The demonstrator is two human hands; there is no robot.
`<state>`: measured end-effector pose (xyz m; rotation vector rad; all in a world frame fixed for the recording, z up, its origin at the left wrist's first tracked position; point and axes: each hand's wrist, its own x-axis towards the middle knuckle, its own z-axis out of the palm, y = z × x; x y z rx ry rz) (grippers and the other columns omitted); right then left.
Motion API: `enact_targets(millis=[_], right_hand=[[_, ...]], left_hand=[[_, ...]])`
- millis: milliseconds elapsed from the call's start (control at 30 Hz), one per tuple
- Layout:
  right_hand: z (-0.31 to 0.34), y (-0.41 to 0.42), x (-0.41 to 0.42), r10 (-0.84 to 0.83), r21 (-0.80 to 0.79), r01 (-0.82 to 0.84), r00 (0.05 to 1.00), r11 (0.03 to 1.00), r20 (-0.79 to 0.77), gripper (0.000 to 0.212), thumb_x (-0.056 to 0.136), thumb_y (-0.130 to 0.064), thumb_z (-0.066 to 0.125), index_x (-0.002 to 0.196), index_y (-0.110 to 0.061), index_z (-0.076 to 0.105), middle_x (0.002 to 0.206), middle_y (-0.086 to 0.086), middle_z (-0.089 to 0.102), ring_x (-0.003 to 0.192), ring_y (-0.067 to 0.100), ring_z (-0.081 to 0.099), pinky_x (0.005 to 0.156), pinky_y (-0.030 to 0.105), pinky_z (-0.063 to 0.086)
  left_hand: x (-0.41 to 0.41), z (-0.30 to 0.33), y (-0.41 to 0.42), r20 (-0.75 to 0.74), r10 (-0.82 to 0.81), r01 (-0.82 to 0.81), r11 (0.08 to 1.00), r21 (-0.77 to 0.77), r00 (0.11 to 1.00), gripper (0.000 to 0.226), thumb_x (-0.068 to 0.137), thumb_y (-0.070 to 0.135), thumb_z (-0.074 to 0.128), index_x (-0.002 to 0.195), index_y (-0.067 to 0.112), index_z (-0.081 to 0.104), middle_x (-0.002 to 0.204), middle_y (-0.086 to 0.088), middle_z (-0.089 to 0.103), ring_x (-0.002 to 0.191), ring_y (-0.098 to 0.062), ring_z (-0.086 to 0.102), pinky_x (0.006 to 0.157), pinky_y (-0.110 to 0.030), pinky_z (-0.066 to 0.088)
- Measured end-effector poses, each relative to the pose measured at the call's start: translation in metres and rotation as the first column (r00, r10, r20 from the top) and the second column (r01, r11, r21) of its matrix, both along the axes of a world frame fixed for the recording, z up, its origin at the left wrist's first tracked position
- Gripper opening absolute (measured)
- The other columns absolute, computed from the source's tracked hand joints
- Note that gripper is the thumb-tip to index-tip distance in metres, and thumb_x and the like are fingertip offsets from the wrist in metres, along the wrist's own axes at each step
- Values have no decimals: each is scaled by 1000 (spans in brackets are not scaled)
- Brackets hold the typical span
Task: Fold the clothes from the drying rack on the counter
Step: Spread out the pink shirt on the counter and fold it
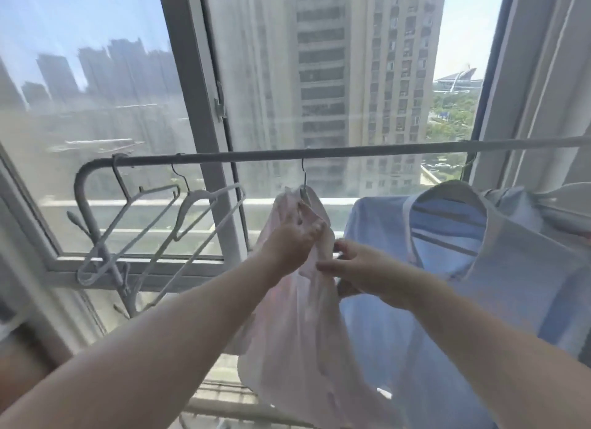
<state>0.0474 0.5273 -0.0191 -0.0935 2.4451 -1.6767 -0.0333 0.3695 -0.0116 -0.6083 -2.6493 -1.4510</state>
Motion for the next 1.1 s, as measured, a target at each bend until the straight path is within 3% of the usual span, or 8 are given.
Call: enact_targets(millis=[133, 233, 433, 600, 700, 800, 967, 1100], right_hand=[[-3, -25, 5, 176, -92, -176, 984, 980, -1, 34, 95, -36, 70, 125, -29, 57, 113, 10, 73, 93, 30, 76, 100, 46, 56], [-8, -44, 4, 214, -134, -212, 977, 968, -3, 32, 95, -28, 69, 121, -39, 56, 113, 4, 72, 98, 25, 74, 100, 46, 56], [-3, -85, 0, 221, -93, -225, 974, 970, -46, 35, 86, -8, 56, 111, -31, 68, 108, -7, 65, 95, 11, 57, 85, 34, 49], [1, -117, 4, 257, -83, -260, 965, 962, -49, 37, 89, -1, 53, 111, -26, 68, 117, -12, 72, 116, 19, 63, 87, 32, 48], [3, -134, 11, 306, -36, -311, 945, 950, -113, 49, 89, 1, 51, 126, -30, 61, 119, -19, 69, 114, 10, 63, 88, 29, 53], [-3, -140, 8, 284, -15, -288, 951, 958, -120, 44, 91, -2, 55, 122, -33, 62, 116, -24, 67, 113, 10, 64, 96, 35, 54], [-4, -137, -4, 190, -4, -193, 970, 981, -150, 40, 94, -1, 49, 108, -30, 73, 108, -19, 73, 107, 9, 67, 87, 25, 50], [-6, -139, -20, 66, -170, -89, 989, 982, -134, 26, 102, -25, 51, 125, -24, 64, 115, 1, 69, 92, 16, 70, 80, 37, 53]], left_hand=[[20, 15, -19, 106, 102, -99, 995, -32, 989, 66, 84, 64, 46, 138, 28, 53, 130, -2, 65, 114, -22, 64, 101, -51, 51], [37, 20, -41, 65, 154, -144, 980, -134, 986, 67, 85, 63, 56, 137, 21, 55, 123, 0, 68, 109, -19, 66, 100, -45, 52], [61, 22, -88, -126, 268, -296, 871, -391, 955, 19, 94, 44, 63, 100, 26, 63, 90, 5, 65, 89, -22, 62, 71, -33, 42], [72, 26, -115, -189, 383, -427, 802, -418, 904, 30, 101, 42, 50, 117, 20, 63, 112, -5, 68, 106, -28, 60, 83, -35, 44], [66, 28, -121, -100, 445, -445, 801, -401, 890, 51, 96, 61, 47, 125, 21, 58, 121, -5, 66, 110, -29, 60, 87, -37, 46], [66, 29, -115, -33, 535, -500, 765, -405, 844, 71, 85, 72, 51, 132, 18, 52, 124, -6, 61, 109, -31, 59, 85, -40, 47], [64, 35, -112, -31, 593, -532, 697, -482, 805, 47, 89, 25, 52, 136, 18, 51, 139, -18, 43, 126, -42, 50, 99, -46, 45], [66, 36, -117, -40, 459, -432, 797, -422, 887, 25, 94, 15, 49, 115, 12, 63, 120, -17, 60, 106, -35, 59, 85, -37, 50]])
